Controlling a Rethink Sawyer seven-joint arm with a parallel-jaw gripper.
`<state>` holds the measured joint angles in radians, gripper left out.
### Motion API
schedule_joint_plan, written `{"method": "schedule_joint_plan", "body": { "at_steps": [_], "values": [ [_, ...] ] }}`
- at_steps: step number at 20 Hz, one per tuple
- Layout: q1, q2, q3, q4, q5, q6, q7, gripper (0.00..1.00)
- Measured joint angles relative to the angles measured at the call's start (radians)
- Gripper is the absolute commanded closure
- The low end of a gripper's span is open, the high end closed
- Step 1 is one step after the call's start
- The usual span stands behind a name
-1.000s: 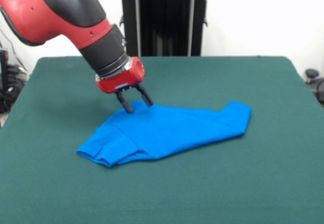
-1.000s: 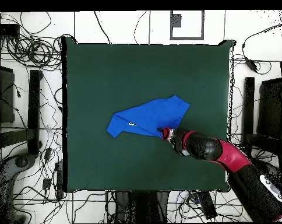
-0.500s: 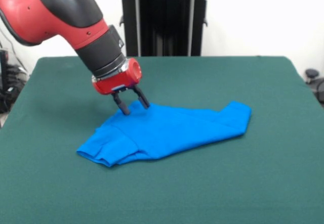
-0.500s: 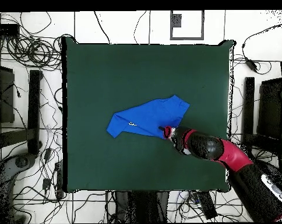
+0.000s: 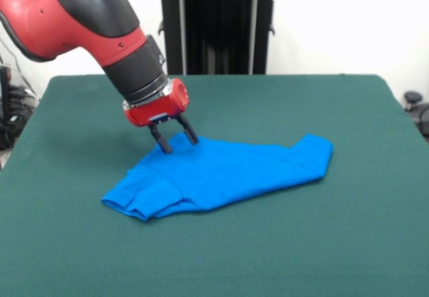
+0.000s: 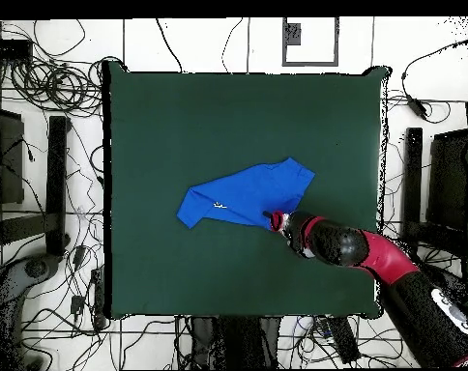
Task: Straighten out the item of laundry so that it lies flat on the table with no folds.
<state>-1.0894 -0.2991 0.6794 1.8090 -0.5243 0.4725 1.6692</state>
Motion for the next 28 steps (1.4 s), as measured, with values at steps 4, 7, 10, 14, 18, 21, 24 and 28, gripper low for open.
{"method": "schedule_joint_plan", "body": {
  "at_steps": [4, 7, 10, 14, 18, 21, 24, 28],
  "values": [
    [0.000, 0.001, 0.000, 0.000, 0.000, -0.006, 0.000, 0.00],
    [0.000, 0.001, 0.000, 0.000, 0.000, -0.006, 0.000, 0.00],
    [0.000, 0.001, 0.000, 0.000, 0.000, -0.006, 0.000, 0.00],
    [0.000, 0.001, 0.000, 0.001, -0.007, -0.010, 0.000, 0.00],
    [0.002, 0.000, 0.001, 0.001, -0.016, -0.012, 0.000, 0.00],
    [0.022, -0.011, -0.007, -0.003, -0.048, -0.027, 0.000, 1.00],
    [0.043, -0.018, -0.022, -0.006, -0.070, -0.044, 0.000, 1.00],
    [0.096, -0.052, -0.054, -0.005, -0.100, -0.078, 0.000, 1.00]
  ]
}}
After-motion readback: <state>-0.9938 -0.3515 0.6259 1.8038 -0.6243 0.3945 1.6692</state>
